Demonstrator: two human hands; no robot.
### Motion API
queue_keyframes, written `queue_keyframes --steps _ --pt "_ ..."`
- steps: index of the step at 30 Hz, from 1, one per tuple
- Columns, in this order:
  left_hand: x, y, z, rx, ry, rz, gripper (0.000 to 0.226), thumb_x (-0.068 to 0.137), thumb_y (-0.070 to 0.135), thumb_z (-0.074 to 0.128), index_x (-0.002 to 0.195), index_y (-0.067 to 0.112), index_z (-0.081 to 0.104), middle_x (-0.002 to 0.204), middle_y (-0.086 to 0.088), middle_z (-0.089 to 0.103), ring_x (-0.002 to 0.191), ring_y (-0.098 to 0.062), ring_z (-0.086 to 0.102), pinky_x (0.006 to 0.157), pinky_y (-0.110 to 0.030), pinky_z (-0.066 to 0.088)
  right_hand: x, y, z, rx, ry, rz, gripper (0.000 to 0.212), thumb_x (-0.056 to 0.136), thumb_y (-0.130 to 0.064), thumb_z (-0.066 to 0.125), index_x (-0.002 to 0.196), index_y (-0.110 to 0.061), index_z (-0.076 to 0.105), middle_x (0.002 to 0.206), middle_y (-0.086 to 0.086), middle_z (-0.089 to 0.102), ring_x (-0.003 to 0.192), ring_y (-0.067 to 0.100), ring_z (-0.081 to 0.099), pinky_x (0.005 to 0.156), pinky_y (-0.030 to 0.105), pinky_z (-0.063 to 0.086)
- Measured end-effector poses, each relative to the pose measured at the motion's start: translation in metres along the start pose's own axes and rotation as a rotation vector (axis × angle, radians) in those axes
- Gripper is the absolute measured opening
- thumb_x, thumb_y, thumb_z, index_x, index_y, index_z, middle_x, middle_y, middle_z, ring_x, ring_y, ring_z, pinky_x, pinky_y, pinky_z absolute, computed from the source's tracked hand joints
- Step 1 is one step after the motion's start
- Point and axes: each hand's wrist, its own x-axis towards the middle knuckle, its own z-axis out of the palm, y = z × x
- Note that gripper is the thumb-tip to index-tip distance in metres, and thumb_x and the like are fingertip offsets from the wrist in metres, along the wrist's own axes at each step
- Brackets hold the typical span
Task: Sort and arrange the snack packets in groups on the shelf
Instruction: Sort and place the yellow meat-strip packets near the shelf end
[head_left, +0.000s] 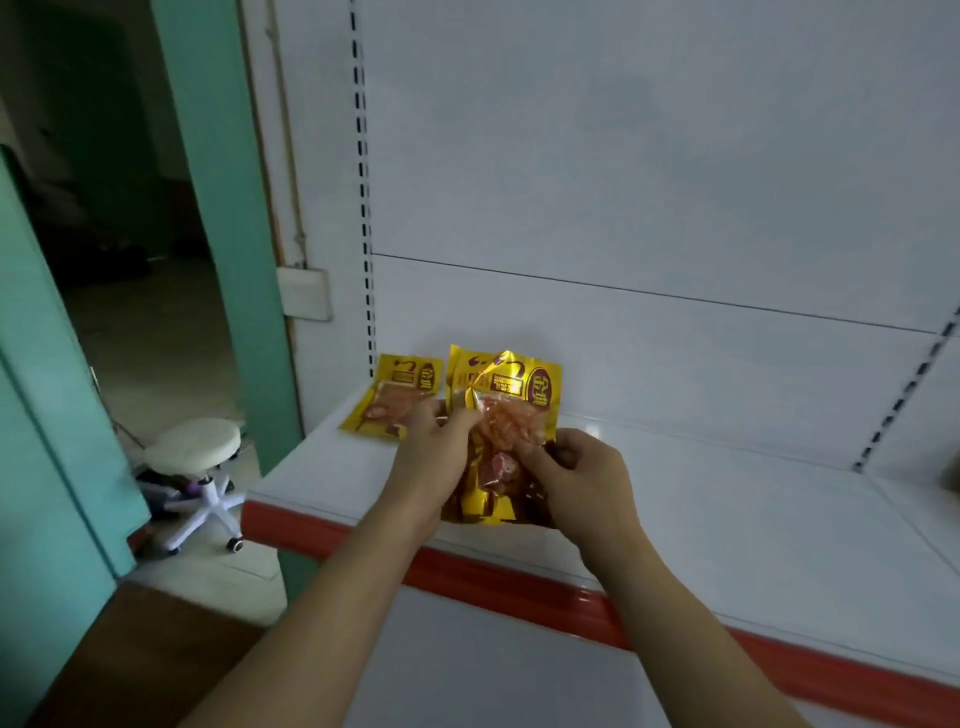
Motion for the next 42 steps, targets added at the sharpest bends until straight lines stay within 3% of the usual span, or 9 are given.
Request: queue_keyframes --steps 4,7,14,17,22,25,29,38,42 --pt "0.024 0.001 -0.076 0.218 -0.089 0.037 0.018 0.098 0.026 0.060 0.114 0.033 0.064 0.115 0.003 0.071 0.105 -0.019 0.070 0.097 -0.049 0.057 0.006 -0.005 0.070 -0.044 0.046 -0.010 0.022 0.087 -0.036 0.072 0.077 -0.017 0.070 0.071 0.004 0.072 0.072 0.029 0.072 0.064 0.057 0.059" --pt "0.040 -0.002 -0.113 0.383 -0.102 0.071 0.028 0.101 0.024 0.061 0.130 0.025 0.060 0.120 0.002 0.069 0.103 -0.019 0.069 0.092 -0.042 0.057 0.010 -0.008 0.107 -0.084 0.042 0.009 0.021 0.087 -0.041 0.070 0.076 -0.023 0.069 0.070 -0.002 0.072 0.071 0.025 0.072 0.067 0.055 0.060" --pt "0.082 -0.011 -0.146 0.379 -0.040 0.054 0.032 0.099 0.020 0.067 0.130 0.016 0.060 0.124 -0.003 0.067 0.107 -0.024 0.068 0.093 -0.048 0.058 0.037 -0.010 0.122 -0.205 0.186 0.018 0.025 0.092 -0.033 0.066 0.074 -0.015 0.062 0.070 0.003 0.068 0.071 0.027 0.068 0.070 0.052 0.059" --pt "0.101 -0.018 -0.152 0.370 0.022 0.047 0.023 0.101 0.017 0.062 0.124 0.016 0.062 0.116 -0.003 0.069 0.100 -0.023 0.068 0.081 -0.040 0.058 0.053 -0.009 0.112 -0.214 0.281 0.016 0.019 0.095 -0.029 0.061 0.080 -0.016 0.062 0.076 0.005 0.068 0.076 0.027 0.067 0.074 0.051 0.058" --pt "0.128 -0.019 -0.158 0.372 0.186 -0.002 0.016 0.103 0.013 0.049 0.112 0.017 0.062 0.096 -0.002 0.065 0.084 -0.019 0.062 0.059 -0.029 0.040 0.081 -0.006 0.104 -0.248 0.291 0.048 0.013 0.096 -0.025 0.058 0.089 -0.015 0.062 0.082 0.004 0.067 0.081 0.027 0.065 0.075 0.045 0.057" --pt "0.137 -0.016 -0.146 0.402 0.146 0.032 0.011 0.103 0.012 0.052 0.103 0.018 0.062 0.092 -0.001 0.067 0.078 -0.014 0.061 0.062 -0.028 0.043 0.094 -0.003 0.107 -0.323 0.245 0.049 0.015 0.096 -0.024 0.057 0.086 -0.014 0.059 0.080 0.003 0.064 0.080 0.026 0.063 0.065 0.035 0.048" --pt "0.145 -0.015 -0.127 0.402 0.114 0.057 0.011 0.103 0.015 0.056 0.113 0.017 0.059 0.099 0.003 0.060 0.082 -0.013 0.059 0.067 -0.029 0.046 0.105 -0.002 0.109 -0.418 0.203 0.037 0.008 0.095 -0.020 0.058 0.092 -0.014 0.061 0.079 -0.002 0.061 0.079 0.023 0.059 0.056 0.027 0.038" --pt "0.165 -0.016 -0.115 0.450 0.139 0.013 0.012 0.100 0.016 0.058 0.109 0.014 0.066 0.100 -0.005 0.068 0.092 -0.025 0.065 0.073 -0.036 0.053 0.119 -0.006 0.094 -0.301 0.268 0.038 0.010 0.094 -0.026 0.060 0.095 -0.017 0.063 0.085 0.001 0.067 0.082 0.025 0.066 0.075 0.048 0.059" --pt "0.171 -0.017 -0.130 0.412 0.219 0.016 0.014 0.100 0.013 0.056 0.109 0.014 0.068 0.094 -0.003 0.064 0.090 -0.028 0.065 0.085 -0.044 0.058 0.119 -0.006 0.111 -0.382 0.178 0.048 0.014 0.093 -0.024 0.060 0.104 -0.017 0.065 0.093 0.002 0.069 0.086 0.023 0.065 0.075 0.039 0.056"
